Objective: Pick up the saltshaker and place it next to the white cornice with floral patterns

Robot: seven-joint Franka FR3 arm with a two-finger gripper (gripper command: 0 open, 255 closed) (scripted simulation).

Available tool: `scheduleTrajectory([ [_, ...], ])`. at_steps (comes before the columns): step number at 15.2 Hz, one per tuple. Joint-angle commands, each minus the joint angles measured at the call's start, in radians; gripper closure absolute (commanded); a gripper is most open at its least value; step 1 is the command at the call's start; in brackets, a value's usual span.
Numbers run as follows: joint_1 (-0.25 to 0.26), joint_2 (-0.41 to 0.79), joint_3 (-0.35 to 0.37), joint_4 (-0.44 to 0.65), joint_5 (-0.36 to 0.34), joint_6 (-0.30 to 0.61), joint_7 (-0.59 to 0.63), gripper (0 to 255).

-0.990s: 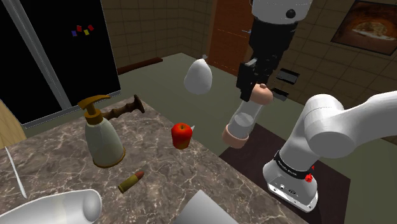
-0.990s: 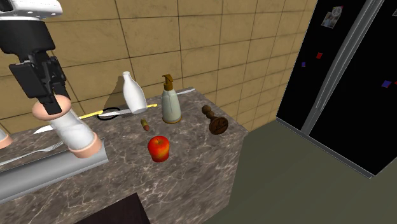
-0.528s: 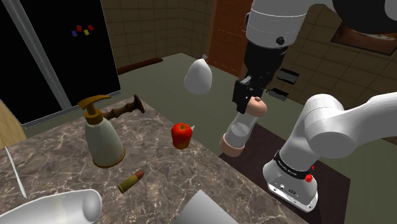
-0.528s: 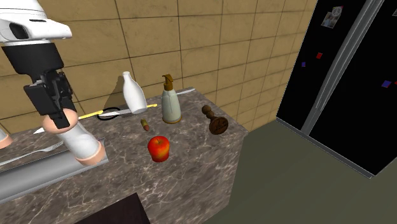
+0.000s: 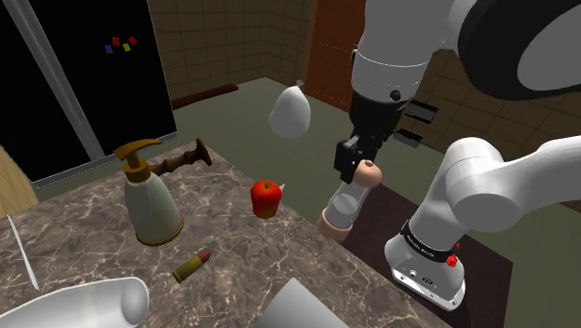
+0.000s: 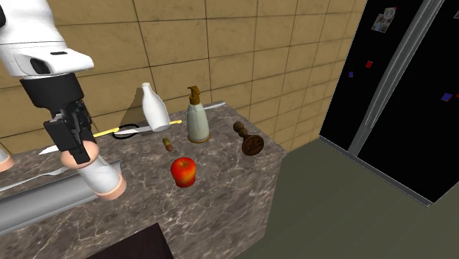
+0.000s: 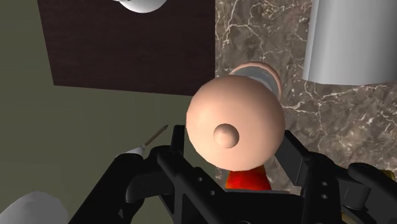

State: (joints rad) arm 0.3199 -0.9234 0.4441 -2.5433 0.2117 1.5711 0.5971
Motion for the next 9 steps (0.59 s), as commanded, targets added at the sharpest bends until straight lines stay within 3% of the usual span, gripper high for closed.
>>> scheduleTrajectory([
  [1, 0.003, -0.001, 0.008, -0.029, 0.007, 0.028, 0.001, 255],
  [9, 0.017, 0.0, 0.043, -0.132, 0.039, 0.131, 0.007, 255],
])
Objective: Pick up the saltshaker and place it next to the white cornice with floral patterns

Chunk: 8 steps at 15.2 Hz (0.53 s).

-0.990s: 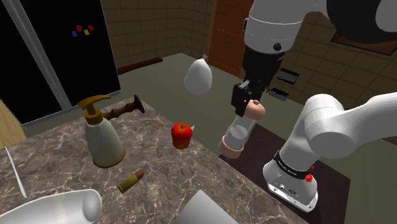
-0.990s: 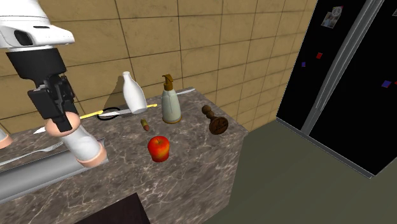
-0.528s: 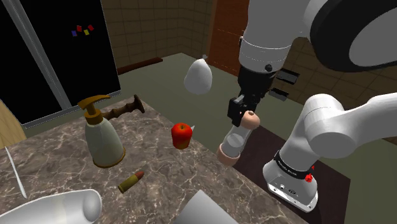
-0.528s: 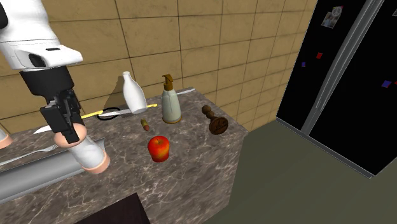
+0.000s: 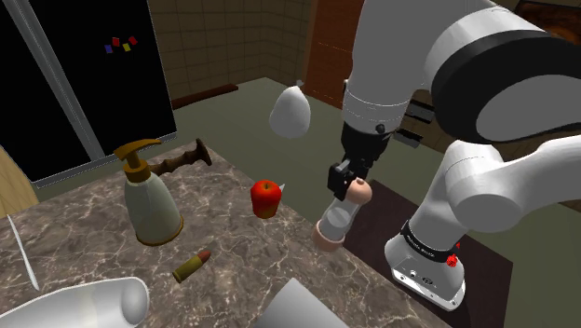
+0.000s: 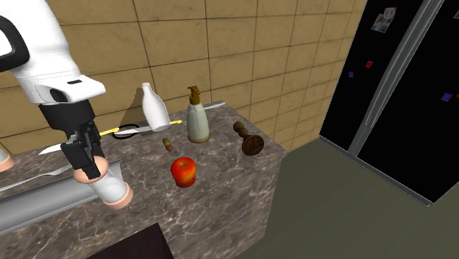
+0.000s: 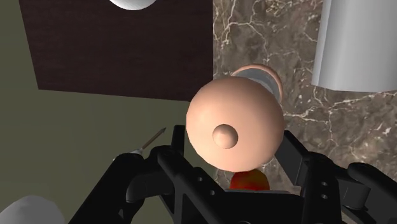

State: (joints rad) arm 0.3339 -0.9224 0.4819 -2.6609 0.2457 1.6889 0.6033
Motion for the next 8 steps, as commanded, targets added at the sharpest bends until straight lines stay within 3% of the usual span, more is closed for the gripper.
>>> scheduleTrajectory([
  [1, 0.005, 0.0, 0.01, -0.027, 0.009, 0.027, 0.002, 255],
  [8, 0.015, 0.02, 0.047, -0.107, 0.041, 0.126, 0.009, 255],
])
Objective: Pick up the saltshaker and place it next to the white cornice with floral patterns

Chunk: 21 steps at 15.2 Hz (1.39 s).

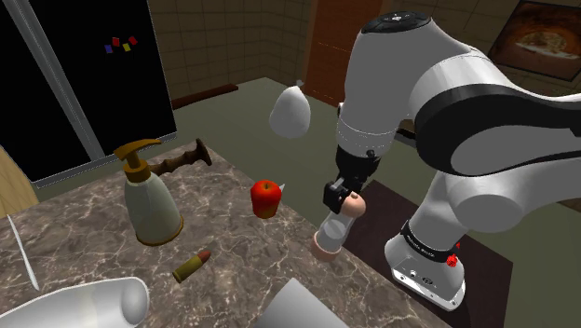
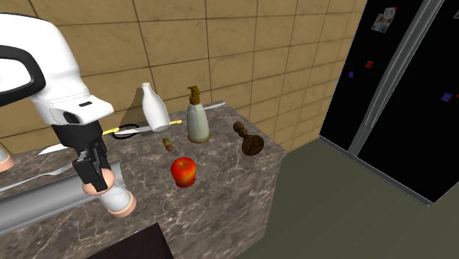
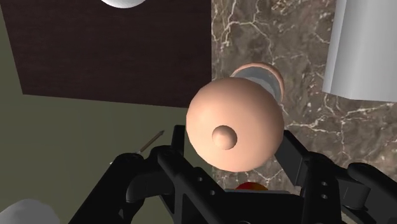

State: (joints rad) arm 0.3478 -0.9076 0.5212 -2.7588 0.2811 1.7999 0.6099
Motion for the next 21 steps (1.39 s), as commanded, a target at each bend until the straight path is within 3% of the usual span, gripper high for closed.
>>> scheduleTrajectory([
  [1, 0.004, 0.013, 0.017, -0.027, 0.013, 0.04, 0.005, 255],
  [9, 0.004, 0.013, 0.017, -0.027, 0.013, 0.04, 0.004, 255],
  [10, 0.004, 0.013, 0.017, -0.027, 0.013, 0.04, 0.004, 0],
  [15, 0.004, 0.013, 0.017, -0.027, 0.013, 0.04, 0.005, 0],
  [19, -0.012, 0.005, -0.017, 0.095, -0.022, -0.086, 0.008, 0],
  [21, -0.012, 0.005, -0.017, 0.095, -0.022, -0.086, 0.008, 0],
])
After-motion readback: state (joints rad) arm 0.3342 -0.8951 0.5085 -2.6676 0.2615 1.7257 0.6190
